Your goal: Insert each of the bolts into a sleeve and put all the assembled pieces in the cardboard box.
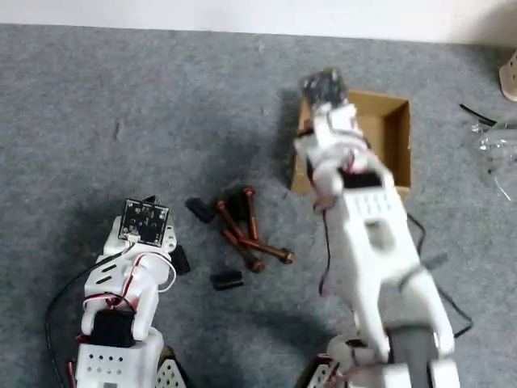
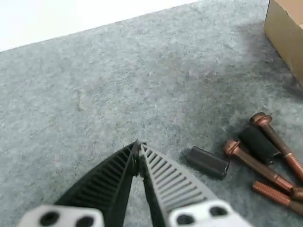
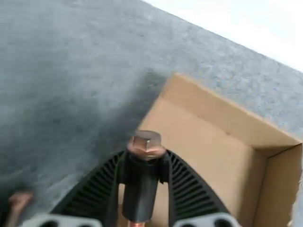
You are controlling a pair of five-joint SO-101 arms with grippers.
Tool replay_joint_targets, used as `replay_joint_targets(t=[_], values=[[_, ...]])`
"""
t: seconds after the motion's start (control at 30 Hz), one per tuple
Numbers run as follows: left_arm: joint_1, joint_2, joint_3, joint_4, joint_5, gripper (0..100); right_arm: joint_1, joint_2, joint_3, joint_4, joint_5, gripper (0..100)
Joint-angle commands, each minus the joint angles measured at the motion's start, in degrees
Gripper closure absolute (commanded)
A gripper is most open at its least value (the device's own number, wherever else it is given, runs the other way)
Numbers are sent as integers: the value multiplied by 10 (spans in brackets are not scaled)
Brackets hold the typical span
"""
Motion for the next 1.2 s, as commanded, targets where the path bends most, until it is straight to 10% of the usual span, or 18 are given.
replay_joint_targets(t=[0.0, 0.6, 0.83, 1.17], values=[[-7, -6, -1, -15, -3, 993, 36, 102, -137, -1, -7, 995], [-6, -7, 0, -16, -3, 993, 36, 265, -197, -2, -105, 985], [-5, -7, 0, -16, -3, 993, 37, 268, -196, -2, -104, 755], [-6, -7, 0, -16, -3, 993, 32, 209, -196, 76, -107, 750]])
